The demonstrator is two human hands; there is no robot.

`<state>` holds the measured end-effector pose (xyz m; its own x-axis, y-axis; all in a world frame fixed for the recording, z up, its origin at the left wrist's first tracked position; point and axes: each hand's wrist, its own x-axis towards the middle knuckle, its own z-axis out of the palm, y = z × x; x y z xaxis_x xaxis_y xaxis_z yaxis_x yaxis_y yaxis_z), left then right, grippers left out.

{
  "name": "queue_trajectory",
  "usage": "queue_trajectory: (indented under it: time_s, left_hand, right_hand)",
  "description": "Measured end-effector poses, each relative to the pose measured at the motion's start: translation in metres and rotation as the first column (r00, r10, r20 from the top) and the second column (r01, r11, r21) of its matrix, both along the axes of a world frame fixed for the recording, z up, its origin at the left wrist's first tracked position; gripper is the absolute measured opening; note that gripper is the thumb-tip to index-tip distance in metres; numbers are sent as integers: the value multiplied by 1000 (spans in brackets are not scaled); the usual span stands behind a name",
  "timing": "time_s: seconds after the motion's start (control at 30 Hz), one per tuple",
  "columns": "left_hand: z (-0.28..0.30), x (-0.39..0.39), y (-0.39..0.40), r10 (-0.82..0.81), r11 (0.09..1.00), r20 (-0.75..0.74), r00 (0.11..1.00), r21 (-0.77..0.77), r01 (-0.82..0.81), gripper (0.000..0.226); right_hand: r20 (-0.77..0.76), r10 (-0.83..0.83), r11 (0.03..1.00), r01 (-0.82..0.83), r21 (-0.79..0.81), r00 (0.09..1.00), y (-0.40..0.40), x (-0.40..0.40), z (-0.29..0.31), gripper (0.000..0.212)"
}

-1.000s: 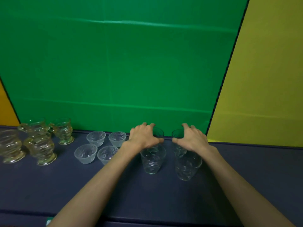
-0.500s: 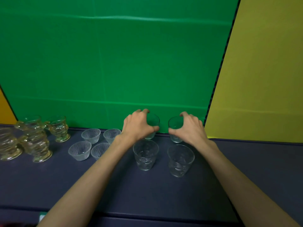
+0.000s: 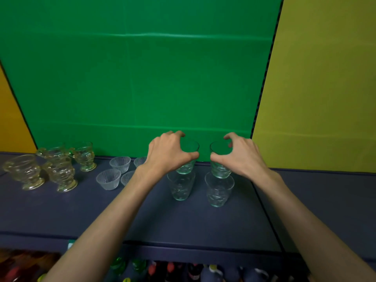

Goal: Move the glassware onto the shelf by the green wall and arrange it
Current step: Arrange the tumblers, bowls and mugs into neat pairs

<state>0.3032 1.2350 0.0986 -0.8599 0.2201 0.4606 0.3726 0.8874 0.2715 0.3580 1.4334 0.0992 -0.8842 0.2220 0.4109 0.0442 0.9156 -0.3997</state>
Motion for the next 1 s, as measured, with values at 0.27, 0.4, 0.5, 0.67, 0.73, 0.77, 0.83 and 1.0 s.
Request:
queue_trajectory:
  time_s: [0.27,0.4,0.5,0.67,0.73,0.77,0.83,1.0]
  left_hand:
    - [-28,14,-7,16,998,60,998,-53,-13,83]
    - [-39,18,-8,13,998,61,998,-70,-9,80]
    - [-48,18,-8,4,997,61,998,-73,1,78]
    - [-64,17,-8,-19,999,71,997,-34,21,76]
    - [-69,15,-9,-29,1000,83,996,14,27,75]
    - [-72,14,-10,-35,998,96,995,46,31,75]
    - [-77,14,-12,-58,991,140,988,129,40,81]
    - [-89,21,-15,-128,928,266,955,373,20,105]
  right_hand:
    - [92,4,1000,-4,-1,996,-7,15,-28,86]
    - [93,-13,1000,10,27,996,-8,16,-36,84]
    - [96,-13,999,8,52,995,-8,17,-43,82]
    - [113,-18,999,13,42,993,-5,16,-60,81]
    - [122,-15,999,11,39,992,-4,15,-65,83]
    - [127,-4,1000,1,23,992,-3,15,-67,84]
    - [141,38,998,-30,-57,989,-2,16,-72,90]
    - [135,79,967,-43,-251,988,-2,21,-91,103]
